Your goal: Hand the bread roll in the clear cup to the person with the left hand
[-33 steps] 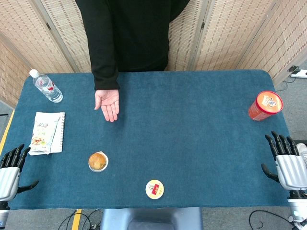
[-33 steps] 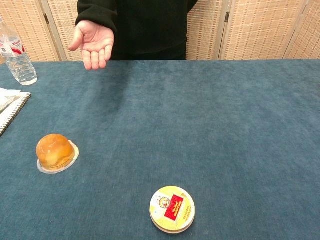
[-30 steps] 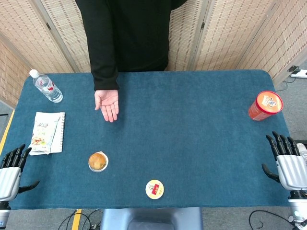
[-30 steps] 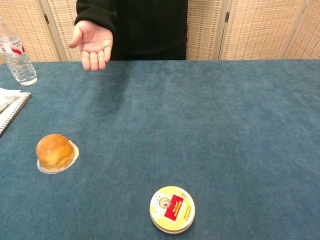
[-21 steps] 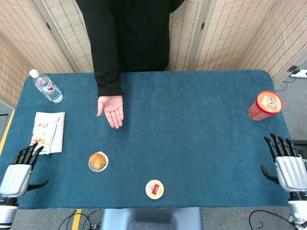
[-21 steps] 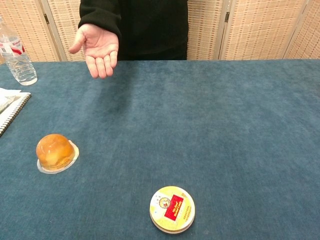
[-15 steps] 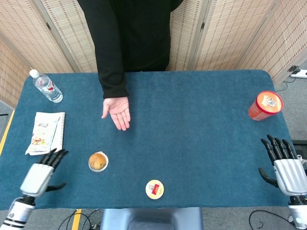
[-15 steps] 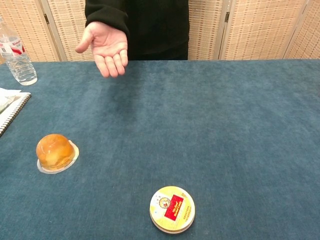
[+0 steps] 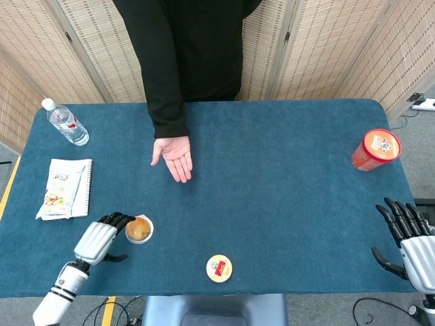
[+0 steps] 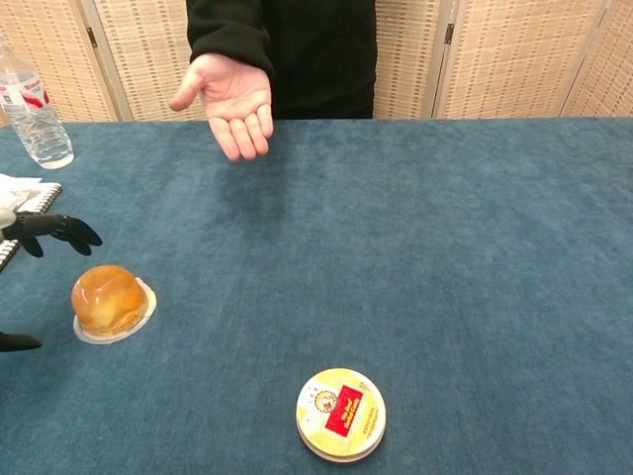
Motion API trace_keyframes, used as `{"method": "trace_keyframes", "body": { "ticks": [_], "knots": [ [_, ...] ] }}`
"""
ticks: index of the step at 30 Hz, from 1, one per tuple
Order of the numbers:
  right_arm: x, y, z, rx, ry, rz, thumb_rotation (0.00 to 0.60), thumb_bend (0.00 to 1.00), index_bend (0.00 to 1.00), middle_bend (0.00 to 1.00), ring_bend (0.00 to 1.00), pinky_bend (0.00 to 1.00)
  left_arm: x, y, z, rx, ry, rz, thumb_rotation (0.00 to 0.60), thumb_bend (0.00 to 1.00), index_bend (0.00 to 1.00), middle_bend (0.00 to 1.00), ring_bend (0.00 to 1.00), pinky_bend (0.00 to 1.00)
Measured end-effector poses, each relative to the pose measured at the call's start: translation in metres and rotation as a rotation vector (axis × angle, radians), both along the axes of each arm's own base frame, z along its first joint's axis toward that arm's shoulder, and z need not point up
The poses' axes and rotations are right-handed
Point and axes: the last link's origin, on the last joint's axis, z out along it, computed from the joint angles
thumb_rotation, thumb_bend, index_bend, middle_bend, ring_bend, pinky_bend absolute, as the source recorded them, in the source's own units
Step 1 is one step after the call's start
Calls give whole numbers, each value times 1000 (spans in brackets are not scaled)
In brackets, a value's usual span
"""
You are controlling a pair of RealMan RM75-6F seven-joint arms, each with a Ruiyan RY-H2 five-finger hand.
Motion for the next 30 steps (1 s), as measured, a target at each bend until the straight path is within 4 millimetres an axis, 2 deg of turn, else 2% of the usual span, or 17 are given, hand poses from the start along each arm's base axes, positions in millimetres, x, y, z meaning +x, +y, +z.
{"method": "trace_keyframes", "body": {
  "ticks": [7, 11, 17, 19, 23, 30],
  "knots": [
    [-2, 0, 3, -15, -4, -5, 600, 247, 0, 0, 0, 0, 3, 33, -12, -46, -15, 43, 600, 111, 231, 280, 209, 320],
    [-3, -3, 4, -19, -3, -17, 600, 247, 0, 0, 0, 0, 1, 45, -19, -66, -9, 54, 600, 111, 250, 287, 233, 334],
    [-3, -5, 4, -15, 0, -17, 600, 248, 0, 0, 0, 0, -1, 45, -28, -78, -13, 72, 600, 111, 275, 311, 279, 362],
    [-3, -4, 3, -8, 1, -14, 600, 247, 0, 0, 0, 0, -1, 43, -29, -80, -9, 74, 600, 110, 296, 346, 302, 375],
    [-1, -1, 3, -10, 2, -4, 600, 247, 0, 0, 0, 0, -4, 42, -33, -83, -7, 96, 600, 111, 370, 479, 401, 417],
    [1, 7, 5, -36, 0, 19, 600, 247, 0, 0, 0, 0, -8, 42, -38, -76, -29, 122, 600, 111, 436, 565, 443, 421]
  ]
}}
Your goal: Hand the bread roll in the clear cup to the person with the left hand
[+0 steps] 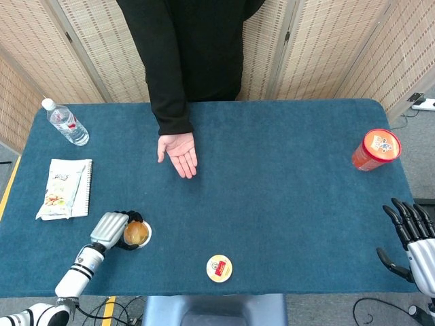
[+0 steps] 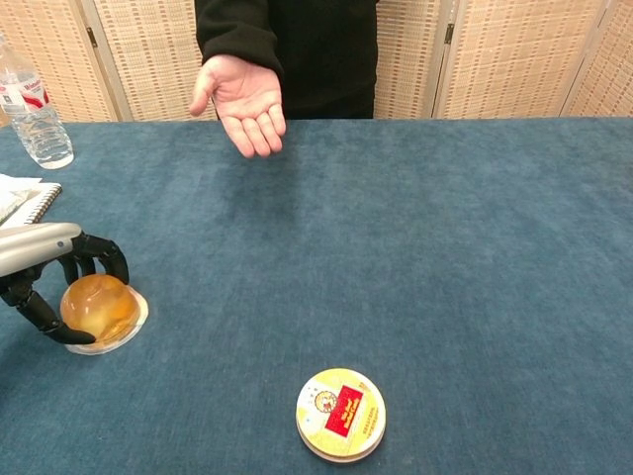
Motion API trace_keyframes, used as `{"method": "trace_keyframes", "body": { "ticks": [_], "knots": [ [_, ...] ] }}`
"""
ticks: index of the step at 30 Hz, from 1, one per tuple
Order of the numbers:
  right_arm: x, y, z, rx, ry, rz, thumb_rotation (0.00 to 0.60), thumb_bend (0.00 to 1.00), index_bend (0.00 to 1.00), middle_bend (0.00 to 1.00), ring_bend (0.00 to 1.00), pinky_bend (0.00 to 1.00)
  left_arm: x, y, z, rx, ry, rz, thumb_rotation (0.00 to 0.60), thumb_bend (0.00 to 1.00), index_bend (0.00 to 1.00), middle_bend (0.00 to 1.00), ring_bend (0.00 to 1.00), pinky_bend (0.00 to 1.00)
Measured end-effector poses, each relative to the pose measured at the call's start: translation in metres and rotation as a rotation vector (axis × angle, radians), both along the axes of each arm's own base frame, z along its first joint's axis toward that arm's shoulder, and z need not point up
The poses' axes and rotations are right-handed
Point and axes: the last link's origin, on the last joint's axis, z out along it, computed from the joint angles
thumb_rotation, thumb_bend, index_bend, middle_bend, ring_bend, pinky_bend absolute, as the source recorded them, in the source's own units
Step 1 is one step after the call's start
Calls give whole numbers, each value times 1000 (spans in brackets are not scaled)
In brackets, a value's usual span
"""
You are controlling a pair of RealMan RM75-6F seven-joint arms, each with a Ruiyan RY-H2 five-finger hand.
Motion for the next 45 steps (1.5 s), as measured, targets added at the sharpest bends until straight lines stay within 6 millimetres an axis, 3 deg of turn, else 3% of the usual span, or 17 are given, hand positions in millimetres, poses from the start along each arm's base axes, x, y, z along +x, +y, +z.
{"method": "trace_keyframes", "body": {
  "ticks": [6, 12, 20, 25, 29, 34, 45],
  "knots": [
    [2, 7, -1, -4, 3, 23, 600, 247, 0, 0, 0, 0, 4, -5, 7, 44, -15, -43, 600, 155, 459, 631, 488, 437],
    [1, 6, 0, 5, -7, 32, 600, 247, 0, 0, 0, 0, 29, -17, 38, 116, -28, -79, 600, 164, 466, 658, 501, 451],
    [1, 6, 3, 18, -21, 42, 600, 247, 0, 0, 0, 0, 98, -28, 105, 257, -91, -99, 600, 163, 501, 682, 514, 453],
    [0, 6, 4, 21, -29, 38, 600, 247, 0, 0, 0, 0, 139, -13, 128, 280, -131, -99, 600, 163, 494, 684, 515, 453],
    [0, 4, 3, 37, -23, 38, 600, 247, 0, 0, 0, 0, 169, 10, 123, 246, -97, -158, 600, 163, 489, 683, 515, 453],
    [-2, 2, 3, 41, -23, 24, 600, 248, 0, 0, 0, 0, 204, 42, 99, 195, -18, -244, 600, 163, 487, 684, 514, 453],
    [-12, -10, 10, 27, -40, -63, 600, 247, 0, 0, 0, 0, 226, 105, 60, 111, 35, -260, 600, 163, 487, 684, 514, 453]
  ]
}}
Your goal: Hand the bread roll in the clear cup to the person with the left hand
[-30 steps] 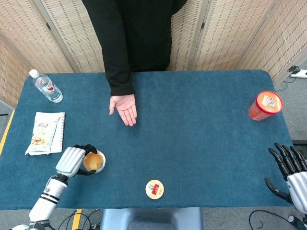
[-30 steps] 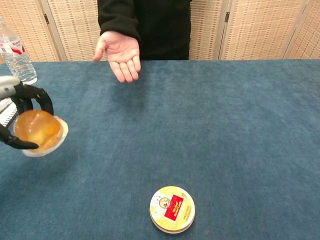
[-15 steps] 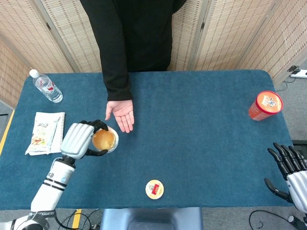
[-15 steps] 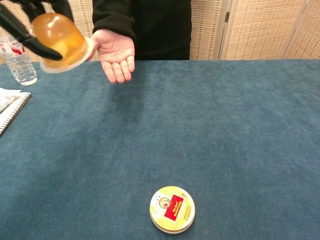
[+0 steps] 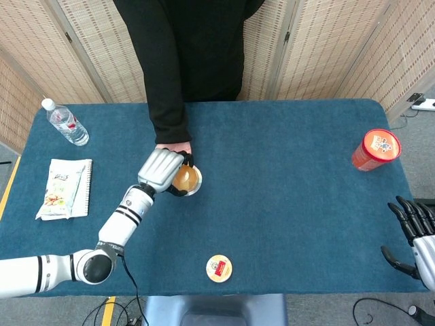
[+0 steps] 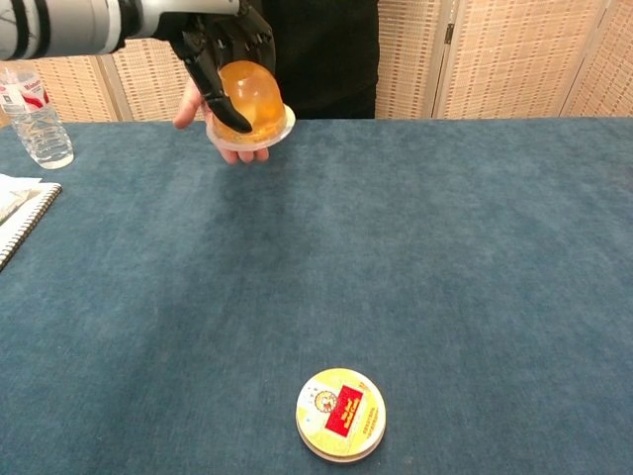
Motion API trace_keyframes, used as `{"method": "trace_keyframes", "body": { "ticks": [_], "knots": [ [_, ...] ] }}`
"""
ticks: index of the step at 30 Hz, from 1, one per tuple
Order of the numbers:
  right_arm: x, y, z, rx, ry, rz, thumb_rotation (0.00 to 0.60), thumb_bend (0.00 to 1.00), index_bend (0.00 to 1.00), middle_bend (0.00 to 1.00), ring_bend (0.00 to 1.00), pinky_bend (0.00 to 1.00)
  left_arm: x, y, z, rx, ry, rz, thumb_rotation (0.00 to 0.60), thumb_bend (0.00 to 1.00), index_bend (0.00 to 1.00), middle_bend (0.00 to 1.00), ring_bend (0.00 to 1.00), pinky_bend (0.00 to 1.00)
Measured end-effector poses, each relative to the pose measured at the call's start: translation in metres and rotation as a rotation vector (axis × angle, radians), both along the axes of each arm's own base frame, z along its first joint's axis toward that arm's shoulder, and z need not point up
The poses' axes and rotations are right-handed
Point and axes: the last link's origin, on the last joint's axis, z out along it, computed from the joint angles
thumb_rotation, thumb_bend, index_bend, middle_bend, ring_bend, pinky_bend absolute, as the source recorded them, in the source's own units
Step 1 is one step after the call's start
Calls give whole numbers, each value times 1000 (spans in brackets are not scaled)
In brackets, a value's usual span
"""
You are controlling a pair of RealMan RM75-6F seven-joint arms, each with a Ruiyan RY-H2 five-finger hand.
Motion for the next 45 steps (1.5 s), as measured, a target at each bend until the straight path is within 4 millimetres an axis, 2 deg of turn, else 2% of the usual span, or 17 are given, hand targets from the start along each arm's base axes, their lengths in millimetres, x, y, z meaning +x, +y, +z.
{"method": "trace_keyframes", "body": {
  "ticks": [7, 10, 11, 15, 20, 27, 33, 37, 39, 45],
  "knots": [
    [-2, -11, 3, -26, -6, -26, 600, 248, 0, 0, 0, 0, -9, 38, -2, -34, -24, 45, 600, 163, 490, 684, 511, 453],
    [-3, -16, 0, -19, 1, -35, 600, 247, 0, 0, 0, 0, -14, 51, -1, -48, -9, 47, 600, 163, 460, 661, 477, 453],
    [-3, -18, -1, -16, 4, -37, 600, 247, 0, 0, 0, 0, -15, 54, -1, -53, -1, 46, 600, 163, 435, 630, 453, 452],
    [-2, -25, -3, -7, 11, -45, 600, 247, 0, 0, 0, 0, -23, 62, 2, -63, 43, 48, 600, 162, 301, 409, 328, 427],
    [-1, -27, -6, 8, 16, -46, 600, 247, 0, 0, 0, 0, -22, 56, 7, -81, 49, 56, 600, 162, 182, 230, 194, 361],
    [0, -24, -6, 13, 18, -29, 600, 247, 0, 0, 0, 0, -8, 30, 13, -109, 40, 51, 600, 162, 131, 189, 142, 267],
    [2, -24, -12, 46, 33, -11, 600, 247, 0, 0, 0, 0, -4, -15, 29, -182, 11, 64, 600, 162, 90, 143, 66, 212],
    [4, -22, -17, 71, 50, -7, 600, 247, 0, 0, 0, 0, -26, -58, 48, -179, 17, 81, 600, 162, 68, 99, 15, 190],
    [4, -23, -20, 78, 60, -7, 600, 247, 0, 0, 0, 0, -41, -71, 56, -147, 24, 85, 600, 162, 43, 55, 0, 177],
    [7, -25, -32, 98, 110, -11, 600, 247, 0, 0, 0, 0, -111, -107, 88, 88, 36, 84, 600, 162, 0, 0, 0, 161]
  ]
}}
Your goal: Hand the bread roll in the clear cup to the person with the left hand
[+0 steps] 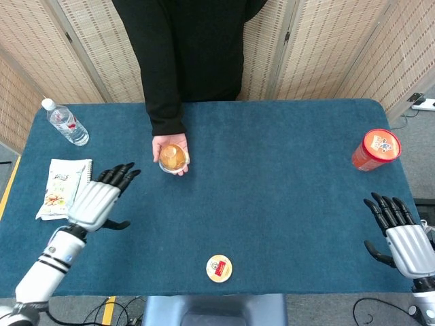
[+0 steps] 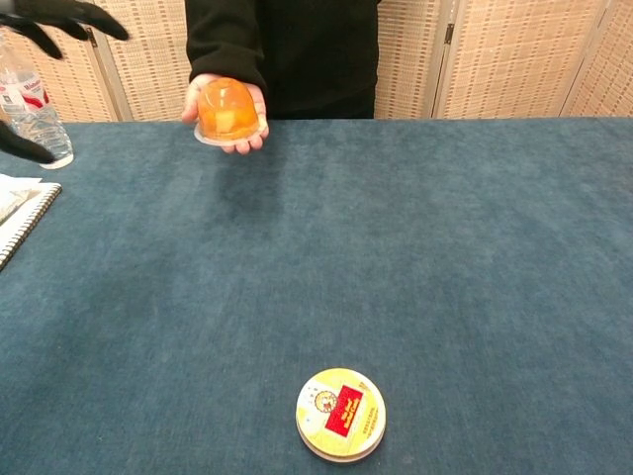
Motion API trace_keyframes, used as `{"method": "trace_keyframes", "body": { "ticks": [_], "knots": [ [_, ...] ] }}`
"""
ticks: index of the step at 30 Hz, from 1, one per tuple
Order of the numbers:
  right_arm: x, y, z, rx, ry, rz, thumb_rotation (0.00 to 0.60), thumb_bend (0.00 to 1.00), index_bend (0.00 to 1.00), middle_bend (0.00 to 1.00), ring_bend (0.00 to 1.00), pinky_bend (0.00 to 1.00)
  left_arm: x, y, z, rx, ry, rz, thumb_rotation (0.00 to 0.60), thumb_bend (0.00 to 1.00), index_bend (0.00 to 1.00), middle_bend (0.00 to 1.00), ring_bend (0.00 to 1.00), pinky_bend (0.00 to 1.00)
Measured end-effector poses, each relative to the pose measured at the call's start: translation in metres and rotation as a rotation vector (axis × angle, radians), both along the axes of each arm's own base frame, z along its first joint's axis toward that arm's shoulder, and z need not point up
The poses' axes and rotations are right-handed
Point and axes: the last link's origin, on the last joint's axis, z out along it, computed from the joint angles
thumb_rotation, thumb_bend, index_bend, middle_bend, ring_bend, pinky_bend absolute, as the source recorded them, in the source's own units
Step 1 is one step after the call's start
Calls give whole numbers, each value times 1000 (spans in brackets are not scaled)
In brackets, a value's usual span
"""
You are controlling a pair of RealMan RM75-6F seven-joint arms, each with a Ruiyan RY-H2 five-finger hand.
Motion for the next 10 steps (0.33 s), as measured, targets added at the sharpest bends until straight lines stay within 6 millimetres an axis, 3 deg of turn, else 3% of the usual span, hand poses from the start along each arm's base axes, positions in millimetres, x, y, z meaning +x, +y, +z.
{"method": "trace_keyframes", "body": {
  "ticks": [5, 10],
  "knots": [
    [1, -4, -9, -5, 42, -11, 600, 247, 0, 0, 0, 0, -80, -39, 28, 281, -10, 33, 600, 162, 0, 0, 0, 158],
    [0, -9, -14, -34, 66, -40, 600, 248, 0, 0, 0, 0, -157, -80, 35, 406, -36, 134, 600, 162, 0, 0, 0, 158]
  ]
}}
